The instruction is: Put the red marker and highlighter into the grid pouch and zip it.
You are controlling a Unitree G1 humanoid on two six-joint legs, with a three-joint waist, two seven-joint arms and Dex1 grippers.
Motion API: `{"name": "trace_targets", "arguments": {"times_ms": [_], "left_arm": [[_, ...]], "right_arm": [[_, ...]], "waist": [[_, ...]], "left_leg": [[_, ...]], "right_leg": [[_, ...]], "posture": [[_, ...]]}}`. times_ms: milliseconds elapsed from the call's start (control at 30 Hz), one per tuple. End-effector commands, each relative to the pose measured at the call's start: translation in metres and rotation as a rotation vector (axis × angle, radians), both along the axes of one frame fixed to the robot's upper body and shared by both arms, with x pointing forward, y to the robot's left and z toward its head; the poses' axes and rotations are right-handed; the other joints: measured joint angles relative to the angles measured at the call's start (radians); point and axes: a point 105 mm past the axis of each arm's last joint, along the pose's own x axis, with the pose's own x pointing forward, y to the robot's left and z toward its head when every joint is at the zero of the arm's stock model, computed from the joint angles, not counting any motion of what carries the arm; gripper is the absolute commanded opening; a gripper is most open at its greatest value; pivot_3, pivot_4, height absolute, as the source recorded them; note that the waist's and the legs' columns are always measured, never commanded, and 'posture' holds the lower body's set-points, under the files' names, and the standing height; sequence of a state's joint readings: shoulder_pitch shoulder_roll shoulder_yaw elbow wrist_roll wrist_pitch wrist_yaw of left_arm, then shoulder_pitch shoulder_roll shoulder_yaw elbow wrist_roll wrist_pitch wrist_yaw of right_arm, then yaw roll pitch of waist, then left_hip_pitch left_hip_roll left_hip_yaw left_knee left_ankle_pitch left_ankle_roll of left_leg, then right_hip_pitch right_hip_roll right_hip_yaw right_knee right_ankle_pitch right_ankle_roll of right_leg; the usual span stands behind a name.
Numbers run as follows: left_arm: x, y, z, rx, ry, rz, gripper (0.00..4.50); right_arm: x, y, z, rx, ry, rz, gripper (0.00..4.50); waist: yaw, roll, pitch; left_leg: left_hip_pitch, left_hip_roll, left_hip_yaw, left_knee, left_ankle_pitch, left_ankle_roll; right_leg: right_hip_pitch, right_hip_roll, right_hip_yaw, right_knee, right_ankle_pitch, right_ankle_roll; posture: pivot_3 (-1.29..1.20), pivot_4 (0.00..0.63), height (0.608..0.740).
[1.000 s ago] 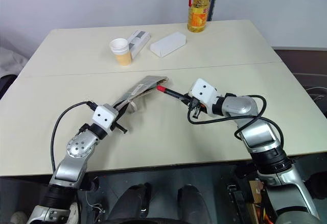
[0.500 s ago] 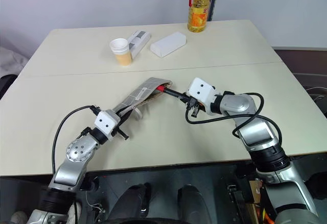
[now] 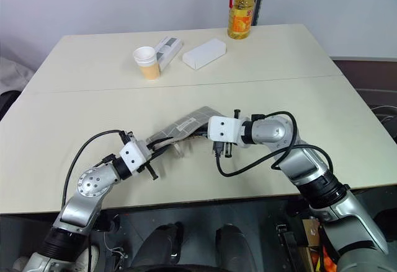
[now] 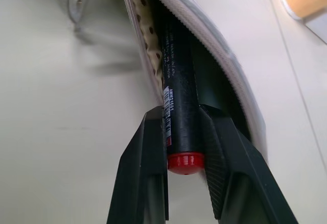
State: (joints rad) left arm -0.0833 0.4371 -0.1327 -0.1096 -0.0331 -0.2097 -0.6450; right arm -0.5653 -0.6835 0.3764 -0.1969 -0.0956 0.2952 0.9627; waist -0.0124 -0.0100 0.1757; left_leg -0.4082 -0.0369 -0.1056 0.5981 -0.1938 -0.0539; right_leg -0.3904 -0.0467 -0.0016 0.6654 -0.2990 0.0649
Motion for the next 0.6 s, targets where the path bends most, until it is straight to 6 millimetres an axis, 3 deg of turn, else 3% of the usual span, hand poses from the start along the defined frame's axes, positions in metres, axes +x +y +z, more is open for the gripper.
{"name": "trace_targets", "arguments": {"times_ms": [33, 133, 233, 367, 500, 600], "left_arm": [[-0.001, -0.001, 0.017, -0.021, -0.057, -0.019, 0.0], [0.004, 0.004, 0.021, -0.054, -0.05, 0.023, 0.0], [0.014, 0.011, 0.026, -0.103, -0.04, 0.092, 0.0], [0.03, 0.017, 0.037, -0.223, -0.041, 0.195, 0.0], [0.042, 0.003, 0.05, -0.345, -0.04, 0.208, 0.0], [0.047, -0.006, 0.053, -0.375, -0.041, 0.212, 0.0]], "right_arm": [[-0.002, 0.008, 0.021, 0.034, -0.061, 0.026, 2.29], [0.002, 0.001, 0.028, 0.049, -0.103, -0.012, 3.82], [0.007, -0.012, 0.045, 0.151, -0.098, -0.083, 3.82], [0.003, -0.02, 0.076, 0.421, -0.022, -0.123, 3.82], [-0.013, -0.014, 0.065, 0.526, 0.153, -0.1, 3.82], [-0.013, -0.002, 0.054, 0.591, 0.227, -0.138, 3.82]], "waist": [[0.0, 0.0, 0.0], [0.001, 0.0, 0.0], [0.002, 0.0, 0.0], [0.002, 0.0, 0.0], [0.002, 0.0, 0.0], [-0.001, 0.0, 0.0]], "left_leg": [[0.0, 0.0, 0.0, 0.0, 0.0, 0.0], [0.0, 0.0, 0.0, 0.0, 0.0, 0.0], [0.0, 0.0, 0.0, 0.0, 0.0, 0.0], [0.0, 0.0, -0.001, 0.0, 0.0, 0.0], [0.0, 0.0, -0.001, 0.0, 0.0, 0.0], [0.0, 0.0, -0.001, 0.0, 0.0, 0.0]], "right_leg": [[0.0, 0.0, 0.0, 0.0, 0.0, 0.0], [0.0, 0.0, 0.0, 0.0, 0.0, 0.0], [0.0, 0.0, 0.0, 0.0, 0.0, 0.0], [0.001, 0.0, 0.0, 0.0, 0.0, 0.0], [0.001, 0.0, -0.001, 0.0, 0.0, 0.0], [0.001, 0.0, -0.001, 0.0, 0.0, 0.0]], "posture": [[0.0, 0.15, 0.74], [0.0, 0.15, 0.74], [0.0, 0.15, 0.74], [0.0, 0.15, 0.74], [0.0, 0.15, 0.74], [0.0, 0.15, 0.74]]}}
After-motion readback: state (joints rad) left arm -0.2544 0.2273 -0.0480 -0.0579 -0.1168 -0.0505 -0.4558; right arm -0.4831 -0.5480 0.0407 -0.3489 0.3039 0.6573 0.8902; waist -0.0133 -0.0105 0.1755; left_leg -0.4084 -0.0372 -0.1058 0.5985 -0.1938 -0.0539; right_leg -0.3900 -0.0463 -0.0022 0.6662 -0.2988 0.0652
